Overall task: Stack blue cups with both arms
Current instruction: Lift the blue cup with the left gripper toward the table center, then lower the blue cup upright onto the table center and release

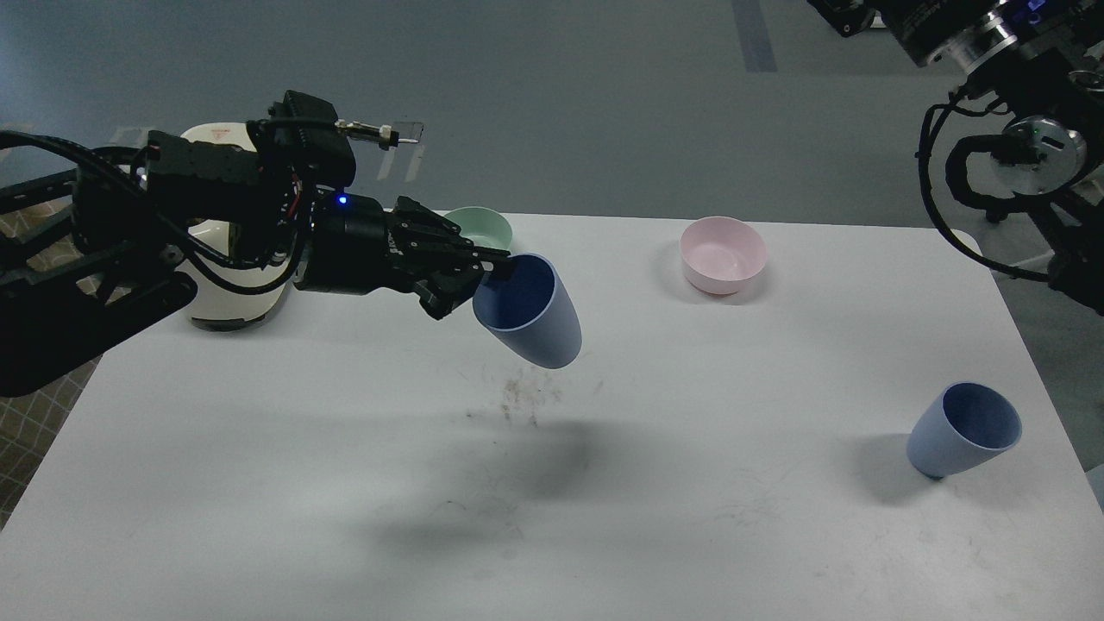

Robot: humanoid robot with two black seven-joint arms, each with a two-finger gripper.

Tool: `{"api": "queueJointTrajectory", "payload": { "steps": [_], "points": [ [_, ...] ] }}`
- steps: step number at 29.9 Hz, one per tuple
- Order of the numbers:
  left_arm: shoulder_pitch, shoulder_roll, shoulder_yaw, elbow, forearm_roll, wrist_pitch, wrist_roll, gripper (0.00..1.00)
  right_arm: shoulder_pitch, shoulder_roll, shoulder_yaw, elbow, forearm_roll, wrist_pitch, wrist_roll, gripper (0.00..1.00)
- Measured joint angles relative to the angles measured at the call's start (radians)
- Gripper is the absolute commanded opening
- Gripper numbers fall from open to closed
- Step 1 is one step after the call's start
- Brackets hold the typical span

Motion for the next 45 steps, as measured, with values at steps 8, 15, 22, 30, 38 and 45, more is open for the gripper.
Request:
{"api": "queueJointTrajectory", "payload": {
  "steps": [8,15,22,30,38,45],
  "points": [
    [-0.13,-0.198,0.2,0.095,0.095,-0.001,0.0,0.0,0.014,-0.003,-0.002,0.018,0.0,0.0,0.0,1.0],
    [-0.233,-0.304,0.361,0.206,0.104,-0.001,0.0,0.0,0.015,-0.004,-0.014,0.032,0.0,0.0,0.0,1.0],
    [-0.271,-0.373,0.43,0.311,0.13,-0.001,0.0,0.0,0.006,-0.002,-0.026,0.032,0.0,0.0,0.0,1.0],
    [-0.263,-0.407,0.456,0.344,0.13,-0.001,0.0,0.0,0.002,-0.004,-0.037,0.037,0.0,-0.003,0.0,1.0],
    [-0.243,-0.406,0.46,0.345,0.127,-0.001,0.0,0.16,0.001,-0.006,-0.043,0.039,0.0,-0.003,0.0,1.0],
    [-0.24,-0.405,0.459,0.344,0.119,-0.001,0.0,0.51,0.0,-0.011,-0.044,0.042,0.0,-0.003,0.0,1.0]
  ]
}}
